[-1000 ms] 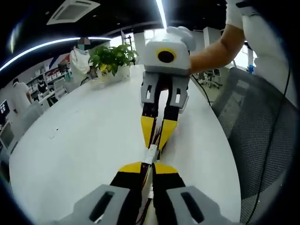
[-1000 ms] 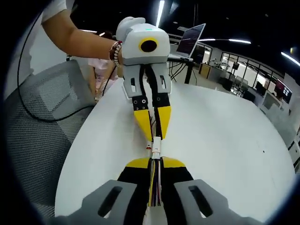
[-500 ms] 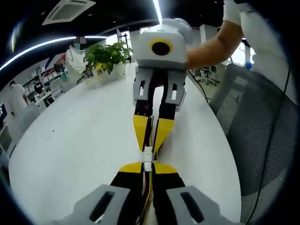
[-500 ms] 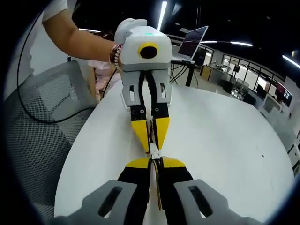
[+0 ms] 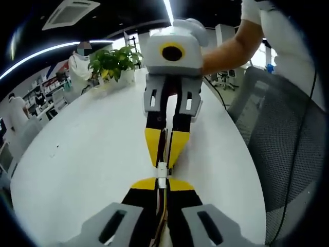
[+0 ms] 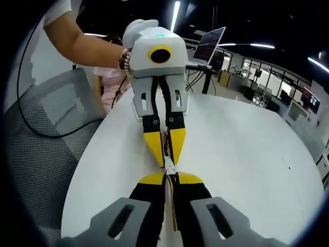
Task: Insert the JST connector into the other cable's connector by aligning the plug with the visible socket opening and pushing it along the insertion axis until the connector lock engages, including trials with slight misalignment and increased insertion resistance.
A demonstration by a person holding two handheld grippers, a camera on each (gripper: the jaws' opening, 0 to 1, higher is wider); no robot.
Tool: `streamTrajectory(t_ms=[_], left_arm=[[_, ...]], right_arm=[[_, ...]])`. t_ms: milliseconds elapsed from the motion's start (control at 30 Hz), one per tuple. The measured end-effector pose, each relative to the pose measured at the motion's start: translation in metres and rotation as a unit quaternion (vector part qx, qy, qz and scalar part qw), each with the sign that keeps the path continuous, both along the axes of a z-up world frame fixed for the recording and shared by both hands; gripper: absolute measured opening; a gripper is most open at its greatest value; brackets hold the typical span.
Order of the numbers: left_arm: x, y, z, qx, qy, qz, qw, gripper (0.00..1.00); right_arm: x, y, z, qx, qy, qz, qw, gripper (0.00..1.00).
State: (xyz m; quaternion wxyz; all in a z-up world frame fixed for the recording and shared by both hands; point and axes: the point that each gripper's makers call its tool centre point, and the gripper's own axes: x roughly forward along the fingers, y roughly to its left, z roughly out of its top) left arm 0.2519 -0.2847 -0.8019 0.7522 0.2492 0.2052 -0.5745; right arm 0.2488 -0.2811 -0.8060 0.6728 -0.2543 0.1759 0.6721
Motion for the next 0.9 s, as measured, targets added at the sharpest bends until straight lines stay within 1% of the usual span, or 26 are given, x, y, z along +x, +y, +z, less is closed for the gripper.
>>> streamTrajectory(t_ms=[167, 300, 400, 467, 533, 567, 667, 733, 767, 800, 867, 900], left_arm=[[0.001, -0.001, -0.002, 0.001, 0.004, 0.002, 1.0000, 0.00], [0.000, -0.001, -0.004, 0.006, 0.005, -0.003, 1.0000, 0.00], [0.001, -0.001, -0.004, 0.003, 0.008, -0.001, 1.0000, 0.00], [0.006, 0.000, -0.004, 0.005, 0.003, 0.003, 1.0000, 0.00], [0.015, 0.000, -0.005, 0.012, -0.005, 0.008, 0.9999, 0.00], [0.017, 0.000, -0.006, 0.014, -0.008, 0.007, 0.9999, 0.00], [0.029, 0.000, -0.008, 0.014, -0.008, 0.017, 0.9997, 0.00], [0.035, 0.000, -0.010, 0.016, -0.007, 0.022, 0.9996, 0.00], [0.040, 0.000, -0.012, 0.023, -0.015, 0.024, 0.9993, 0.00], [0.042, -0.001, -0.013, 0.027, -0.014, 0.026, 0.9992, 0.00], [0.049, -0.001, -0.018, 0.039, -0.020, 0.025, 0.9987, 0.00], [0.051, -0.001, -0.019, 0.041, -0.017, 0.027, 0.9987, 0.00]], right_arm=[[0.002, -0.001, -0.001, 0.002, 0.008, -0.006, 0.9999, 0.03], [0.001, -0.001, -0.003, 0.000, 0.006, -0.005, 1.0000, 0.03], [0.002, -0.001, -0.003, 0.007, 0.011, -0.009, 0.9999, 0.04], [0.007, -0.001, -0.003, 0.014, 0.006, -0.014, 0.9998, 0.04], [0.015, 0.000, -0.004, 0.019, -0.011, -0.015, 0.9996, 0.04], [0.018, -0.001, -0.006, 0.021, -0.009, -0.015, 0.9996, 0.04], [0.028, -0.001, -0.007, 0.023, -0.023, -0.015, 0.9994, 0.04], [0.034, -0.001, -0.009, 0.025, -0.023, -0.019, 0.9992, 0.04], [0.040, -0.001, -0.011, 0.027, -0.023, -0.026, 0.9990, 0.04], [0.042, -0.001, -0.012, 0.026, -0.020, -0.030, 0.9990, 0.04], [0.049, 0.000, -0.017, 0.025, -0.021, -0.036, 0.9988, 0.04], [0.051, 0.000, -0.019, 0.026, -0.019, -0.039, 0.9987, 0.05]])
